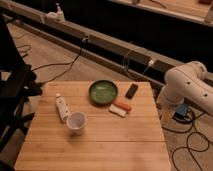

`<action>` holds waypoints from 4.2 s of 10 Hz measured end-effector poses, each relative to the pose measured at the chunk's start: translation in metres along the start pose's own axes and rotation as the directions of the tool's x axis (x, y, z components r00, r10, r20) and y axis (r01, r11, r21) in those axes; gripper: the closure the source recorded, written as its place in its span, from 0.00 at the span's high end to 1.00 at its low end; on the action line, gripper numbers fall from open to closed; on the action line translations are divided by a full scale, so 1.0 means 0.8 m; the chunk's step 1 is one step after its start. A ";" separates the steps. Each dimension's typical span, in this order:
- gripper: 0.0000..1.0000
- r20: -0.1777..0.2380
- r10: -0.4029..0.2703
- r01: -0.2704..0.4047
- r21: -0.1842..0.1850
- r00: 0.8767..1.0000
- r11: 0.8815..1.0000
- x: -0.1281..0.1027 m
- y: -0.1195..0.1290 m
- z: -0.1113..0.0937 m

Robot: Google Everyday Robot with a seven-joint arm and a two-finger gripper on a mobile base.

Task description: Place the eraser in the ceramic cup

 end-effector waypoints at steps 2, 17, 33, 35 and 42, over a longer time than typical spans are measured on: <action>0.65 0.000 0.000 0.000 0.000 1.000 1.000 0.000 0.000 0.000; 0.65 -0.001 0.000 0.000 0.002 1.000 1.000 0.000 0.000 -0.002; 0.65 -0.043 -0.324 0.325 0.221 0.945 0.919 -0.083 -0.171 0.024; 0.65 -0.059 -0.327 0.332 0.213 0.943 0.919 -0.077 -0.174 0.026; 0.65 -0.077 -0.368 0.375 0.127 0.927 0.918 -0.083 -0.226 0.148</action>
